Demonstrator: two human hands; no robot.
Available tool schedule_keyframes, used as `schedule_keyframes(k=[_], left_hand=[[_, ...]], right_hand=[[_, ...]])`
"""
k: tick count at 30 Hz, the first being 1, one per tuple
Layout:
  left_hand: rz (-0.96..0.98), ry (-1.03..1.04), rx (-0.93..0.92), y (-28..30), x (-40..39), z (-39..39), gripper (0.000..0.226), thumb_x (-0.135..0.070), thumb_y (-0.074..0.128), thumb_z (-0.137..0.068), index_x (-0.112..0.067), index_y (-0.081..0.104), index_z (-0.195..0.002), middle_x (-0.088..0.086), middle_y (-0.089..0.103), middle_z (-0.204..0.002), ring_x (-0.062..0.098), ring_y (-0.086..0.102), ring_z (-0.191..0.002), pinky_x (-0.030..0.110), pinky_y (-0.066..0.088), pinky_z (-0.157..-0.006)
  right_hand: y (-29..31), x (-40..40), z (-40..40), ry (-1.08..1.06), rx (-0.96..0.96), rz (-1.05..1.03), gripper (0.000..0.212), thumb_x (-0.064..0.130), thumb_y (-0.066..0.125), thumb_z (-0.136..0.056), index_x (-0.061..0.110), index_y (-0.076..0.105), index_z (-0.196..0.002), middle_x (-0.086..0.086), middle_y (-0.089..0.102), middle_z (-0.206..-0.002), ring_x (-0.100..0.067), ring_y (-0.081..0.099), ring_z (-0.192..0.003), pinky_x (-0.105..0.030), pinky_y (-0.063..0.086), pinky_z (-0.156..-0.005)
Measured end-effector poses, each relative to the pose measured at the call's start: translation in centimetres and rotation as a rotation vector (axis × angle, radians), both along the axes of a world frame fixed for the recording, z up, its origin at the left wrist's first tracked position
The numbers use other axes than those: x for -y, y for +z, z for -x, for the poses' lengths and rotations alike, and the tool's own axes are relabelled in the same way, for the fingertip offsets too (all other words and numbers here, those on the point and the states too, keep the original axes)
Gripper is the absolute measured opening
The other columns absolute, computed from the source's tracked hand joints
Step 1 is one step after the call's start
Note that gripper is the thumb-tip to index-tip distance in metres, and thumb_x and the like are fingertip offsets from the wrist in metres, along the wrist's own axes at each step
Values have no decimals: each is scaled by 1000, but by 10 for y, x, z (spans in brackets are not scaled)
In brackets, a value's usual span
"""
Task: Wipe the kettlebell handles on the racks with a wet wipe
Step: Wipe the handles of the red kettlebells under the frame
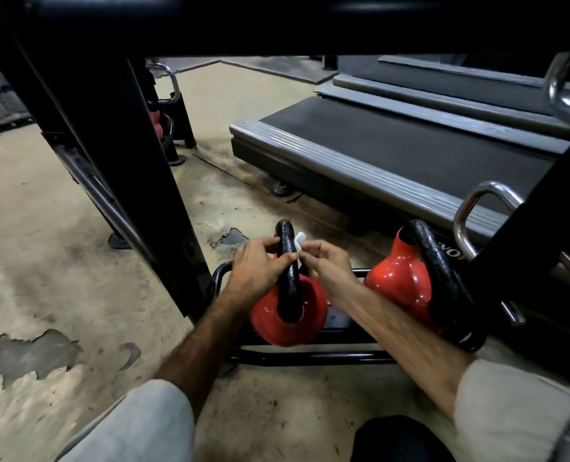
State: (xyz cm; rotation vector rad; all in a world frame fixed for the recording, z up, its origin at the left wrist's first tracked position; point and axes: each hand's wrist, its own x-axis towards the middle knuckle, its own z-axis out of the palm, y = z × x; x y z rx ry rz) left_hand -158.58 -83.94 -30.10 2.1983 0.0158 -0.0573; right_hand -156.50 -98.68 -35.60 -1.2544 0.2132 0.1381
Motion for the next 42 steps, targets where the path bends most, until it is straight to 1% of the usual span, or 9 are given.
schedule_keyframes(k=[4, 10, 16, 20, 24, 27, 35, 39, 42], left_hand=[[-35, 20, 16, 4, 3, 2, 60, -47, 74, -71, -18, 62, -121, 0, 68, -114, 16, 64, -103, 42, 54, -89], [13, 31, 18, 0, 1, 5, 55, -52, 74, -67, -20, 67, -112, -6, 70, -107, 14, 68, -93, 41, 56, -84], [-106, 50, 95, -1, 5, 22, 46, -43, 71, -79, -16, 67, -116, 3, 68, -117, 17, 63, -105, 28, 45, -95], [-13, -12, 44, -5, -3, 40, 45, -35, 76, -75, -25, 65, -118, -12, 68, -105, 3, 63, -89, 11, 42, -78], [355, 59, -64, -16, -15, 37, 15, -8, 70, -81, -12, 70, -96, 4, 70, -86, 12, 67, -72, 21, 54, -66], [573, 207, -151, -12, -24, 26, 12, 5, 51, -92, -6, 55, -91, 15, 61, -87, 16, 64, -57, 27, 58, -54], [-220, -294, 261, 22, -12, -29, 40, 9, 49, -82, -6, 66, -116, 11, 64, -121, 22, 59, -113, 28, 43, -96], [-321, -398, 218, 19, -8, -34, 35, 2, 58, -87, -1, 62, -122, 14, 56, -133, 19, 52, -124, 2, 27, -87], [-306, -411, 220, 20, -12, -38, 32, -2, 59, -89, -2, 62, -121, 13, 57, -132, 13, 51, -123, 1, 26, -86]], right_hand=[[19, -7, -26, -84, 97, 204, 14, -2, 63, -88, 10, 71, -90, -22, 72, -95, -32, 70, -88, -46, 58, -84], [25, 7, 12, 40, 314, 640, 20, 9, 72, -84, 29, 75, -81, 5, 74, -83, -7, 69, -76, -23, 55, -72], [61, -7, -41, 124, 495, 1152, 14, 13, 70, -84, 20, 79, -93, -2, 75, -94, -15, 68, -88, -22, 45, -76], [63, -9, -30, 253, 553, 1360, 19, 13, 66, -83, 26, 77, -92, 1, 64, -91, -20, 64, -92, -28, 47, -75], [61, 0, 18, 367, 770, 1310, 21, 3, 70, -77, 21, 78, -84, 21, 37, -73, 1, 49, -77, -4, 33, -66], [64, -4, 5, 334, 684, 1384, 23, 6, 68, -81, 25, 78, -88, 15, 42, -74, -7, 54, -78, -14, 32, -65], [44, -7, 45, 110, 694, 1208, 19, 8, 66, -83, 23, 77, -86, 5, 51, -86, -16, 60, -81, -29, 45, -71], [31, -9, 78, 25, 668, 1072, 24, -1, 65, -82, 19, 77, -84, 6, 55, -87, -6, 59, -79, -19, 50, -75], [36, -13, 66, -37, 586, 1024, 23, 1, 67, -84, 22, 78, -84, 6, 56, -86, -4, 55, -80, -8, 39, -73]])
